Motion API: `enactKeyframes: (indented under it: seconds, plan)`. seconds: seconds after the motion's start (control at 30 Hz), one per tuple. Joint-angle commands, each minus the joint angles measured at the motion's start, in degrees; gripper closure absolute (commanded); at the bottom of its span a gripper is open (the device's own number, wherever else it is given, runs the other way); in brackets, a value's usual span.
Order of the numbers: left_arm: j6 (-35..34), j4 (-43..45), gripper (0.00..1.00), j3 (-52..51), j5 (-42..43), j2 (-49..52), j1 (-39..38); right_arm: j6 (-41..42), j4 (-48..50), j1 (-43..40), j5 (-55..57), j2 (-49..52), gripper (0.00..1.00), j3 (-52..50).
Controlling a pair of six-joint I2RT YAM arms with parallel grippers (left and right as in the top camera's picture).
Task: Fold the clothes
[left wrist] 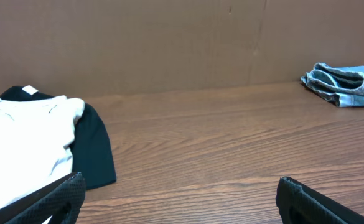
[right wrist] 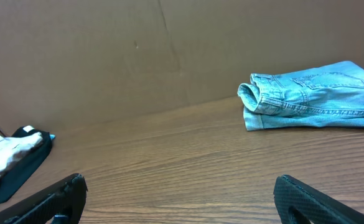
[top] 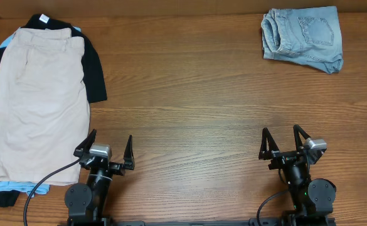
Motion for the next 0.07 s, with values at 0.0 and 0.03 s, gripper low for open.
enactKeyframes:
  seconds: [0.0,0.03]
  plan:
    - [-0.31,0.09,0.0,-0.28,-0.94,-0.63,-0.33,0.0,0.22,0.44,-0.48,-0.55,0.0,-0.61]
    - [-0.31,0.09,0.0,-0.28,-0.96,-0.63,-0.33,0.0,0.22,0.44,-0.5,-0.55,0.0,-0.61]
